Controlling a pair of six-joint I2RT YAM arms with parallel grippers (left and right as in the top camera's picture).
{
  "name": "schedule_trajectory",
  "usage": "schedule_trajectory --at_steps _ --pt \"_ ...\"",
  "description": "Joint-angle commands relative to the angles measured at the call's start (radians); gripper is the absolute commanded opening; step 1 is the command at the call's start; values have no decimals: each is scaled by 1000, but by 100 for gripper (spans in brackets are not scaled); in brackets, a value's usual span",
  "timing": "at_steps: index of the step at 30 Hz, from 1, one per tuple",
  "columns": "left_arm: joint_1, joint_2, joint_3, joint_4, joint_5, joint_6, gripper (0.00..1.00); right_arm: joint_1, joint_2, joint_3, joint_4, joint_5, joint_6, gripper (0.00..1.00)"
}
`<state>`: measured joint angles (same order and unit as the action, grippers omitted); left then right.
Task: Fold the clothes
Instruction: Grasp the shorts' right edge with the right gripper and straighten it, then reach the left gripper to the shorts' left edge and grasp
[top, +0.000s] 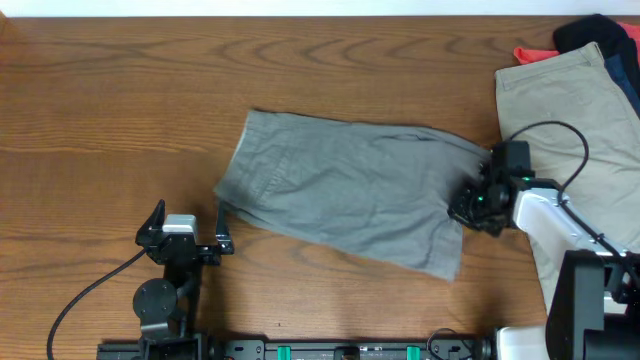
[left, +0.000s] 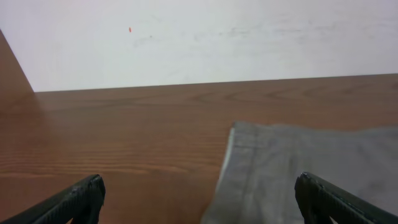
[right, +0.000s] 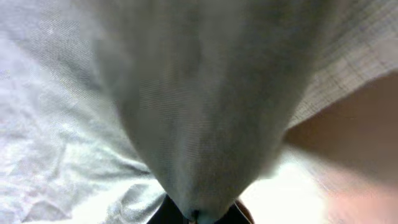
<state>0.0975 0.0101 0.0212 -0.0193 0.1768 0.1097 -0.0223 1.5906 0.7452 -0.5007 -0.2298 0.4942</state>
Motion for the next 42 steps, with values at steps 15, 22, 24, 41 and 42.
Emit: schedule_trajectory --at_steps 15,22,24,41,42 --pt "6 -6 -17 -32 14 14 98 8 11 134 108 55 -71 1" --pt "6 -6 -17 -32 14 14 98 8 11 282 5 103 -119 38" --pt "6 -6 -17 -32 14 14 98 8 11 305 -24 103 -121 68" --pt "6 -6 -17 -32 14 14 98 11 11 336 -211 -129 -129 99" --pt "6 -6 -17 -32 14 14 98 11 11 335 -216 -118 -129 99"
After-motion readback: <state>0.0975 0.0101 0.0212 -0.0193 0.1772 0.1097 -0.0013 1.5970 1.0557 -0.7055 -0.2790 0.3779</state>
